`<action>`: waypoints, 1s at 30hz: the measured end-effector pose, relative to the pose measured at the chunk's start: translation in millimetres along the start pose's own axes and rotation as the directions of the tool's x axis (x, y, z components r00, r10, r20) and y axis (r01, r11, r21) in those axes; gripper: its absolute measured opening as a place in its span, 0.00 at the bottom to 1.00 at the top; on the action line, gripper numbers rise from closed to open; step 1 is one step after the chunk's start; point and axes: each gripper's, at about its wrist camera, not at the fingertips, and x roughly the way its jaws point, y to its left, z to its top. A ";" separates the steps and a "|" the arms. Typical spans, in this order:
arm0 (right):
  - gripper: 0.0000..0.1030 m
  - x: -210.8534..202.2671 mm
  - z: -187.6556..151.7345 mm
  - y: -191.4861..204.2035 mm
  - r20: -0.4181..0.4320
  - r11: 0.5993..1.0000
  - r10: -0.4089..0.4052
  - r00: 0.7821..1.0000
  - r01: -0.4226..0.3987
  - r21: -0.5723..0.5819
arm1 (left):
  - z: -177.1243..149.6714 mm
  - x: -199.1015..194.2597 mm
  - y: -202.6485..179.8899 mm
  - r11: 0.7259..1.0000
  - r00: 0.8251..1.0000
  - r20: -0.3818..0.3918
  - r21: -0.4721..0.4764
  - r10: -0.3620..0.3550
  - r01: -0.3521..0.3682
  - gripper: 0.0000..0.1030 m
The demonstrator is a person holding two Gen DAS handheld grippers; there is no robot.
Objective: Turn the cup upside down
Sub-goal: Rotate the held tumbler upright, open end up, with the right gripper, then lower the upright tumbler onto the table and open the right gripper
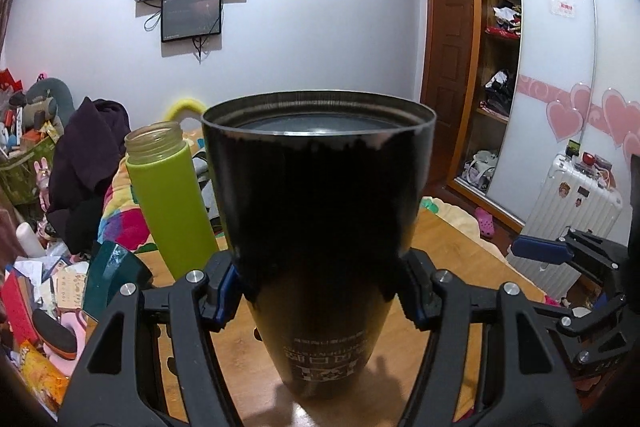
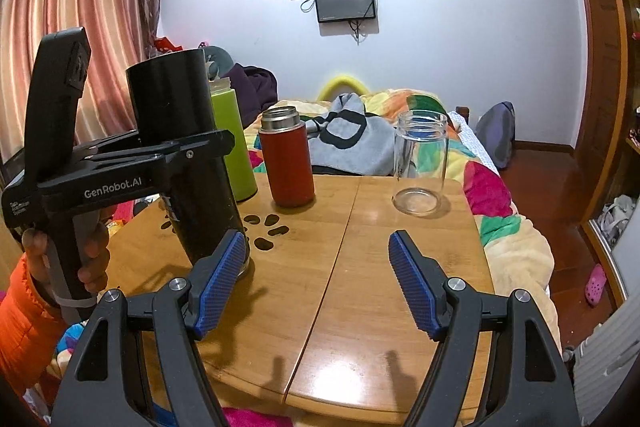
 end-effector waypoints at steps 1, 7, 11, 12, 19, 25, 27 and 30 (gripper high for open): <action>0.69 -0.2 0.0 -0.4 0.001 1.000 0.001 1.000 -0.001 0.002 | 1.1 0.2 0.9 1.000 1.000 0.000 -0.005 -0.003 0.003 0.62; 0.69 -1.1 2.4 1.8 0.007 1.000 0.005 1.000 -0.005 0.000 | 0.8 -4.3 0.5 1.000 1.000 0.012 0.001 -0.003 0.003 0.62; 0.69 -2.3 2.6 5.1 0.011 1.000 0.003 1.000 -0.003 -0.009 | 2.3 -4.9 0.1 1.000 1.000 0.003 0.002 0.014 -0.014 0.62; 0.69 -2.9 2.8 5.7 0.012 1.000 0.003 1.000 -0.003 -0.011 | 2.3 -5.4 -0.9 1.000 1.000 -0.002 0.005 0.019 -0.019 0.64; 0.69 -6.5 5.2 8.4 0.027 1.000 0.005 1.000 -0.004 -0.019 | 0.5 -26.5 -7.5 0.999 0.999 0.038 0.034 0.022 -0.023 0.92; 0.73 -16.7 7.9 13.8 0.062 1.000 -0.001 0.998 0.003 -0.030 | -2.9 -59.2 -9.8 0.999 0.995 0.101 0.025 0.025 -0.027 0.97; 0.79 -22.4 9.8 15.7 0.086 1.000 -0.002 0.996 0.005 -0.029 | -6.3 -71.6 -9.0 0.999 0.992 0.126 0.015 0.031 -0.033 0.98; 0.80 -31.2 12.3 19.8 0.120 0.999 -0.001 0.993 0.005 -0.032 | -11.3 -87.1 -7.2 0.998 0.986 0.157 -0.009 0.057 -0.057 0.99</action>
